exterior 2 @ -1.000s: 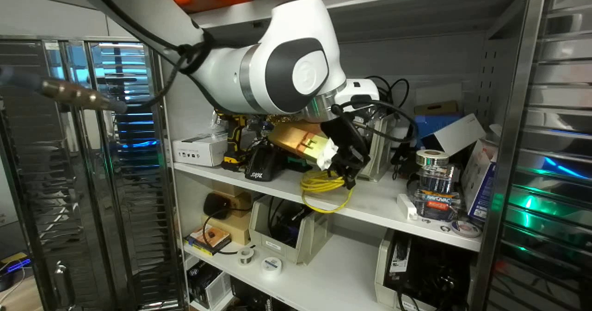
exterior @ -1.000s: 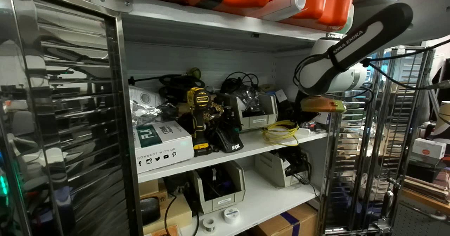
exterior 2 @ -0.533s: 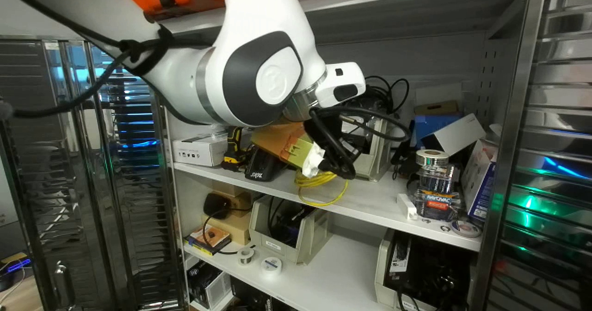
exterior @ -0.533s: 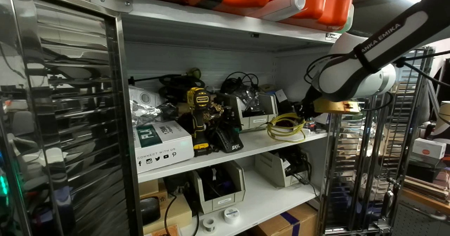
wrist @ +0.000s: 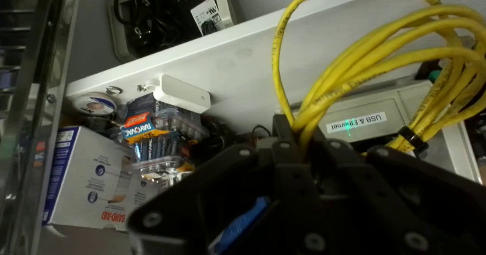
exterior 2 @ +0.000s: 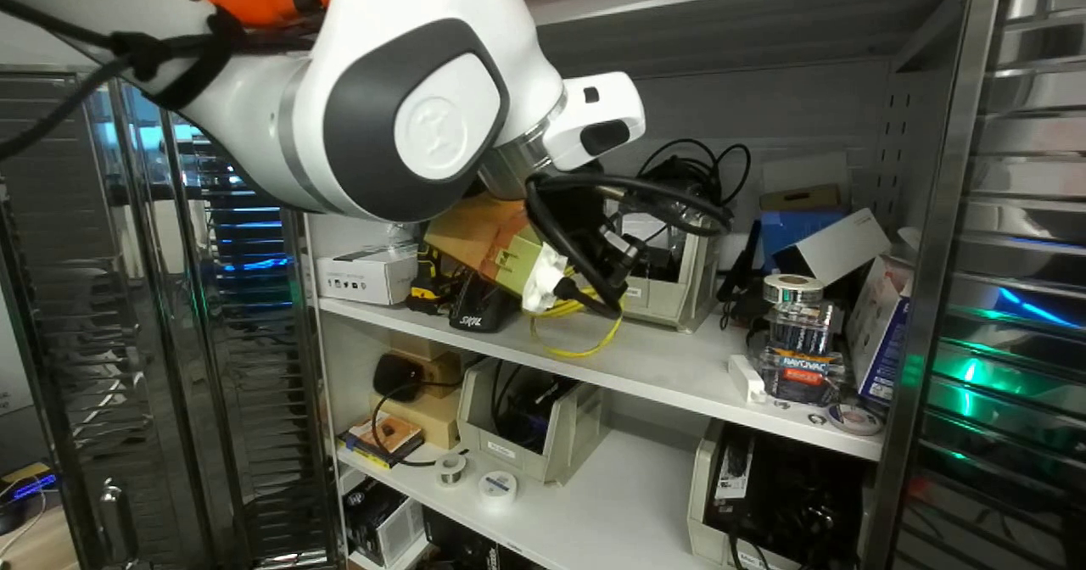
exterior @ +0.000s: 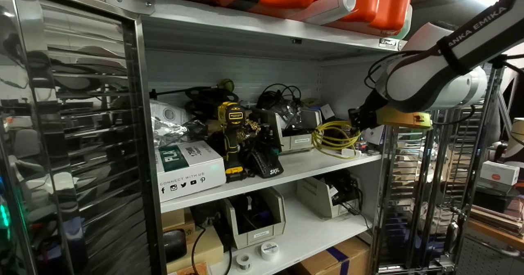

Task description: Pick up the yellow cable and put it in the tool box

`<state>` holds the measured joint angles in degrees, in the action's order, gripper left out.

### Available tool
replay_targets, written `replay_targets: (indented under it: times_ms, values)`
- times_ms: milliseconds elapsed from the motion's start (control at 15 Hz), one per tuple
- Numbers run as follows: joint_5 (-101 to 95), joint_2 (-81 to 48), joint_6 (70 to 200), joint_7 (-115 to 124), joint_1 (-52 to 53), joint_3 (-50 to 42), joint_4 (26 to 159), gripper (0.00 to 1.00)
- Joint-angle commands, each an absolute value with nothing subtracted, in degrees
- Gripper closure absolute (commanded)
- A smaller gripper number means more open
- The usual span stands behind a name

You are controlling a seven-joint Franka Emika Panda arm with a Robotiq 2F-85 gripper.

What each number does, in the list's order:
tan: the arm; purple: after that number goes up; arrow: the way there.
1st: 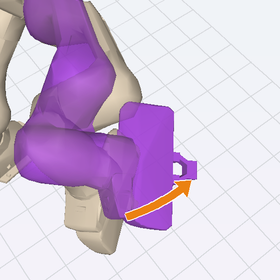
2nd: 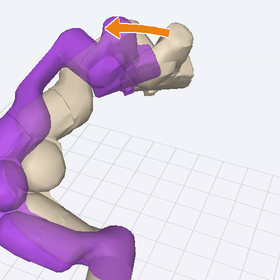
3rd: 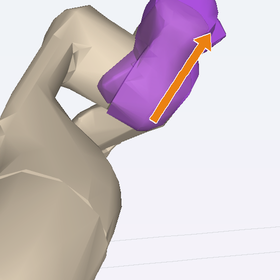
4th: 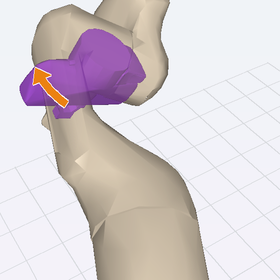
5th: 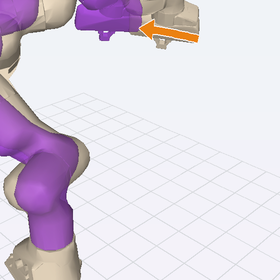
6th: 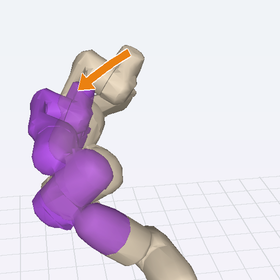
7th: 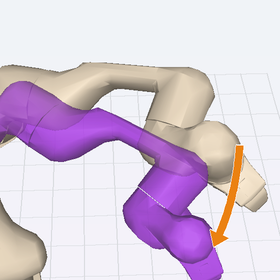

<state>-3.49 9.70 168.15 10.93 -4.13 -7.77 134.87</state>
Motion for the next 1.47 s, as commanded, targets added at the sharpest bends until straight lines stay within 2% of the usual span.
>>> replay_targets:
  times_ms: [0, 600, 1000, 1400]
  values:
    - [-4.47, 13.09, 174.10, 11.36, -4.79, -7.55, 136.92, 0.96]
    - [-3.83, 0.38, 185.37, 17.59, -7.56, -5.85, 126.65, 0.97]
    - [-1.78, -12.75, 183.73, 24.02, -4.42, -6.57, 112.21, 0.97]
    - [-0.85, -20.64, 181.78, 30.86, -0.62, -8.64, 98.45, 0.97]
